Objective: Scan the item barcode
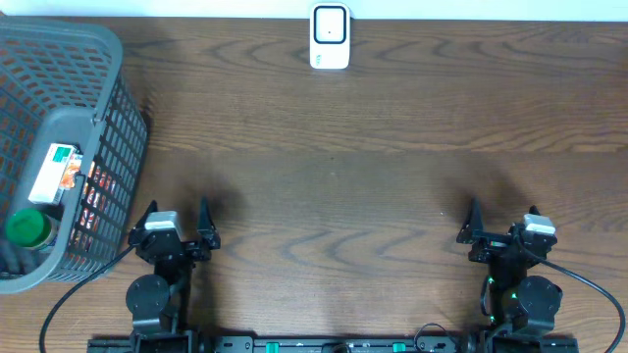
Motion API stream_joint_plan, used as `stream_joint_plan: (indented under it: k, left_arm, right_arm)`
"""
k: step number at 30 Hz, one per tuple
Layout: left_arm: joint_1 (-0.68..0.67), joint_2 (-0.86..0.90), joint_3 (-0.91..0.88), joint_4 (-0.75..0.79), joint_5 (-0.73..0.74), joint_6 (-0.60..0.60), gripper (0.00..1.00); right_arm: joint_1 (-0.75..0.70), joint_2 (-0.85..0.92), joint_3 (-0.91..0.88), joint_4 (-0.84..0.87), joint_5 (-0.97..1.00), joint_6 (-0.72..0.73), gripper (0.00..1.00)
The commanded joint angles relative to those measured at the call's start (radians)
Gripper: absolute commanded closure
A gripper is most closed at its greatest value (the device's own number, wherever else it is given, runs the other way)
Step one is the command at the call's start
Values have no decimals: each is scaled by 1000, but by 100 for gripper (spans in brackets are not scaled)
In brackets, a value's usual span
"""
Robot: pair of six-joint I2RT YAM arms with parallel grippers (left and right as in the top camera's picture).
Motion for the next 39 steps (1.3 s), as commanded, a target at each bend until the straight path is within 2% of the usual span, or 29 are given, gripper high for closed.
stream_joint_plan:
  k: [1,6,12,14,18,21,24,26,27,29,31,32,34,36,39]
  left_arm:
    - [0,-7,-18,16,202,-5,13]
    - [-2,-3,15,16,349,26,13]
    - [-2,115,211,-35,368,28,13]
    - [-2,210,327,-84,368,27,13]
    - [0,482,666,-262,354,-13,13]
    - [0,702,1000,-474,330,-16,13]
    - [0,871,1298,-684,367,-16,13]
    - [0,951,1433,-784,357,2,13]
    - [0,981,1479,-811,360,-4,0]
    - [0,1016,1528,-844,353,-5,2]
    - [3,1046,1564,-874,251,-62,2]
    - [22,1070,1593,-912,109,-147,2]
    - [63,1102,1635,-966,-39,-228,2]
    - [132,1142,1693,-1015,-98,-246,2]
    - [252,1201,1777,-1073,-92,-288,2]
  right_arm:
    - [-6,-9,-8,3,-8,-13,1]
    - [-6,-9,-8,3,-8,-13,1]
    - [-6,-9,-8,3,-8,-13,1]
    - [-6,-9,-8,3,-8,-13,1]
    - [-6,-9,-8,3,-8,-13,1]
    - [-6,-9,-8,3,-8,-13,1]
    - [-6,-9,-8,3,-8,-13,1]
    - [-6,-9,-8,3,-8,-13,1]
    - [-6,-9,-8,3,-8,-13,1]
    - [-6,-9,-8,3,-8,-13,1]
    - [-6,-9,-8,3,-8,-13,1]
    - [-6,-9,-8,3,-8,-13,1]
    - [-6,-9,-8,3,-8,-13,1]
    - [-6,-9,-8,3,-8,-13,1]
    - [-6,-9,-8,3,-8,-13,1]
